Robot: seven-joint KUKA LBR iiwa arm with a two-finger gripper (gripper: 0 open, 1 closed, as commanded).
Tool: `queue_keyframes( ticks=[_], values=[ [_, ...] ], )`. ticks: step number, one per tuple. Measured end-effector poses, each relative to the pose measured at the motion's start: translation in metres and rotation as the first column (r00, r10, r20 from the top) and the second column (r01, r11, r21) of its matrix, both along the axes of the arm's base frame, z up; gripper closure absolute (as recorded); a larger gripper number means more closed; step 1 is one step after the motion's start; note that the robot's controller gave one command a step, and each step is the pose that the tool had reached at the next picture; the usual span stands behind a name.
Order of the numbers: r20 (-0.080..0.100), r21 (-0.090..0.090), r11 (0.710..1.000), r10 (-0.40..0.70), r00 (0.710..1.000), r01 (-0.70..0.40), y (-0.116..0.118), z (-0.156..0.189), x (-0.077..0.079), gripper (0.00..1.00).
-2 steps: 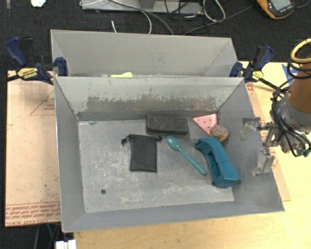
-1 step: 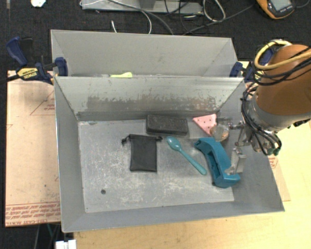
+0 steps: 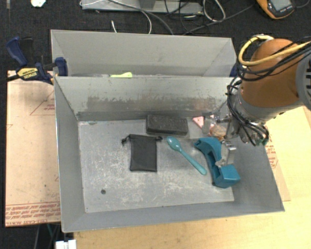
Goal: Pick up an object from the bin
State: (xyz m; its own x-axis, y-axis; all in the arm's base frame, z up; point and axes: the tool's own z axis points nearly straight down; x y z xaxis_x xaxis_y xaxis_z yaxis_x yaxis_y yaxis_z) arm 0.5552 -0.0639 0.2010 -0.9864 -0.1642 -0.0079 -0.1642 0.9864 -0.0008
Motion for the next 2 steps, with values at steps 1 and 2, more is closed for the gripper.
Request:
queue_keyframes(
  ticks=[1, 2],
  values=[
    [-0.003, -0.002, 0.999, 0.039, 0.999, -0.039, 0.045, -0.016, -0.011, 0.00],
    [0.005, -0.005, 0.999, 0.046, 0.999, -0.046, 0.076, -0.030, 0.009, 0.00]
  ],
)
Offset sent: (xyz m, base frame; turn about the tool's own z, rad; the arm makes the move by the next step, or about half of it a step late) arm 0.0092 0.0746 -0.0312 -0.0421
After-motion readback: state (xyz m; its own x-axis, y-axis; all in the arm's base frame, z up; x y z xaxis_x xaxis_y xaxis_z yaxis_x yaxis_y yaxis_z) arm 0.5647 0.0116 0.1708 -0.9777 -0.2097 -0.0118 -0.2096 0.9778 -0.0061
